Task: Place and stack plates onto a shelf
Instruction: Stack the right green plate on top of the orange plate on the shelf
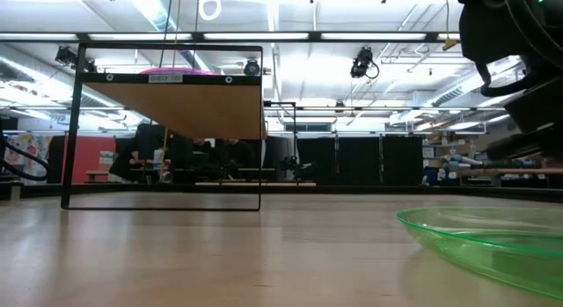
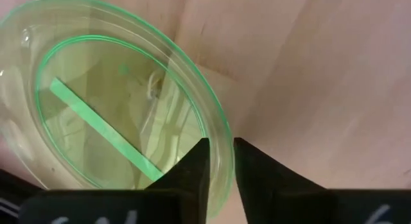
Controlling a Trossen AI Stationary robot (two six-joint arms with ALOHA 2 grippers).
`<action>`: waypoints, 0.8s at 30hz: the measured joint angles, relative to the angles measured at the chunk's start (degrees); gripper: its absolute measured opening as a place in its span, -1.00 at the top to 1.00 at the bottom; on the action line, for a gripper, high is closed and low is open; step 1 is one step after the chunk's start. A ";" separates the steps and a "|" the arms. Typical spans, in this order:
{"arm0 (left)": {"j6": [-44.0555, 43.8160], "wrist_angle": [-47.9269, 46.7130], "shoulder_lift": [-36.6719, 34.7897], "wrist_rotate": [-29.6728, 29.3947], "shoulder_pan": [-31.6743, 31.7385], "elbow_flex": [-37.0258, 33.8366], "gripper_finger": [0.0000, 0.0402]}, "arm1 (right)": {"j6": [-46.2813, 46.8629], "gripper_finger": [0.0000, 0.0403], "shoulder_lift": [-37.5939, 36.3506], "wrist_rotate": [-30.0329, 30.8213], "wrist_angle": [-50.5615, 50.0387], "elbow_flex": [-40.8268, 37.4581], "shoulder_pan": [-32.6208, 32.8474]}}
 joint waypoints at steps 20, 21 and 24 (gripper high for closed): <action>0.01 0.00 0.00 0.00 0.00 0.00 0.25 | -0.11 0.96 -0.04 -0.41 -0.04 0.00 0.00; 0.01 0.00 0.00 0.00 0.00 0.00 0.25 | -0.11 0.97 -0.04 -0.41 -0.04 0.00 0.00; 0.04 0.00 0.00 0.00 0.00 0.00 0.25 | -0.04 0.98 -0.04 -0.41 -0.04 0.01 0.00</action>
